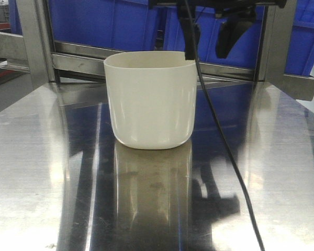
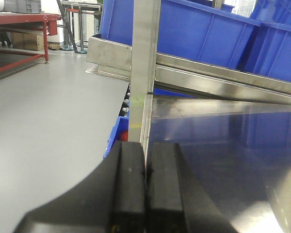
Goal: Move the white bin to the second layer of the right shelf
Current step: 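Close the right gripper on the white bin's rim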
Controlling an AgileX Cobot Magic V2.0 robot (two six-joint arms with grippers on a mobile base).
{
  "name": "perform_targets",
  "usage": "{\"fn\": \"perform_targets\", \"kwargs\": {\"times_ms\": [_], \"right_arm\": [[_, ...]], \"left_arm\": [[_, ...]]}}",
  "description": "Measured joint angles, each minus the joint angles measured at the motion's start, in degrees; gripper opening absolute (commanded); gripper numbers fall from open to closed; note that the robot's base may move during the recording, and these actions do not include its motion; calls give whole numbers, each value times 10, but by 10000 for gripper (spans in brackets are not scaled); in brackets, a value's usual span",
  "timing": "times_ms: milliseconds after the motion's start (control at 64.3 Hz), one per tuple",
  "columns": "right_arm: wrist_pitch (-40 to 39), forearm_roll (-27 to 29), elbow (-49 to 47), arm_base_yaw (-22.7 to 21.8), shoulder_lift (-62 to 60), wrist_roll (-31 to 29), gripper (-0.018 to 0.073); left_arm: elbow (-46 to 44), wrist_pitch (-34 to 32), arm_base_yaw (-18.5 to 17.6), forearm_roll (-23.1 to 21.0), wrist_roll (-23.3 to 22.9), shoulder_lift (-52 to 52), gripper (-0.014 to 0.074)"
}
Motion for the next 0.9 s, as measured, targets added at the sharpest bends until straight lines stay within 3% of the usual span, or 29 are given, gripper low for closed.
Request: {"fn": "perform_targets", "kwargs": {"times_ms": [497,591,730,901], "right_arm": [[-27,0,0,-1,53,0,376],[-30,0,0,-2,55,0,297],[-34,0,0,-2,55,0,34],[-38,1,0,-3,47,-6,66]], "left_arm": [[0,0,0,0,0,0,85],[0,0,0,0,0,0,85],[0,0,0,0,0,0,85],[0,0,0,0,0,0,85]]}}
